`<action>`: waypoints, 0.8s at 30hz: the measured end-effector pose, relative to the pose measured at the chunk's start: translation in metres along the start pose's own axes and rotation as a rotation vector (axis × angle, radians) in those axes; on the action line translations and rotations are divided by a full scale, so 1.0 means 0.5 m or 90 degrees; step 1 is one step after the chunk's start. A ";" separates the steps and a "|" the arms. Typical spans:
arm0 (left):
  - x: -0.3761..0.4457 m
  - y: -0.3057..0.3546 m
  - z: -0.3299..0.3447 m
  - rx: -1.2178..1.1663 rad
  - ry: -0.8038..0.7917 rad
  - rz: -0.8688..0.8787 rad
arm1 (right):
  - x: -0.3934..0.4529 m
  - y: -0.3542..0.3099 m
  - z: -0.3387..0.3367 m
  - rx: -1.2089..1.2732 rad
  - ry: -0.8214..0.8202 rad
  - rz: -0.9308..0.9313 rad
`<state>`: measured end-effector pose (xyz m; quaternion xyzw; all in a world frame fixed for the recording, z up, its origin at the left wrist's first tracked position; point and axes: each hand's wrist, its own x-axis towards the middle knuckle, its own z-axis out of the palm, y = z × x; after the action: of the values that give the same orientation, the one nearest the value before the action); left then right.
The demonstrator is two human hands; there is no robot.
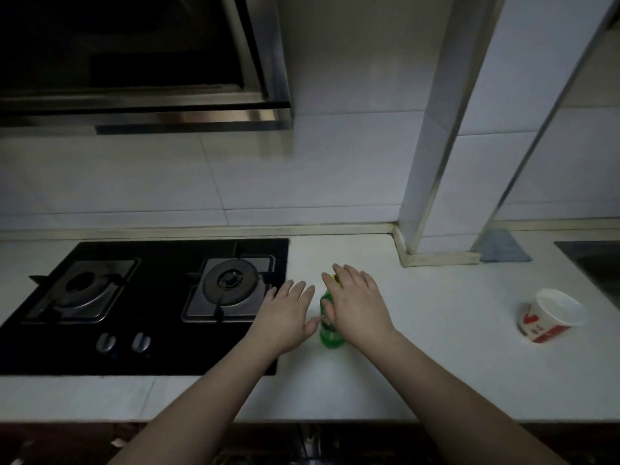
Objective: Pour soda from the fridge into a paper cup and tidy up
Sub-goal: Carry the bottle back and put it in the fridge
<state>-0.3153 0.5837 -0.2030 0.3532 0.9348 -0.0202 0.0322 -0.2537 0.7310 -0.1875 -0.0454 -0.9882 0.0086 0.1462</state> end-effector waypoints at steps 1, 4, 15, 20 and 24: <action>0.007 0.006 0.010 -0.014 -0.008 -0.003 | 0.002 0.007 0.005 0.009 -0.001 0.000; 0.023 0.017 0.044 -0.071 -0.040 -0.013 | 0.007 0.022 0.021 0.048 -0.007 -0.005; 0.053 0.047 0.186 -0.554 -0.075 -0.263 | 0.032 0.046 0.049 0.132 -0.050 -0.005; 0.063 0.076 0.244 -0.731 -0.079 -0.340 | 0.032 0.051 0.054 0.204 -0.081 0.013; 0.074 0.098 0.260 -0.858 -0.070 -0.352 | 0.031 0.054 0.055 0.244 -0.089 0.026</action>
<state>-0.3045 0.6369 -0.3359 0.0059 0.7964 0.5344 0.2831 -0.2742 0.7593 -0.2104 -0.0357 -0.9751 0.2027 0.0829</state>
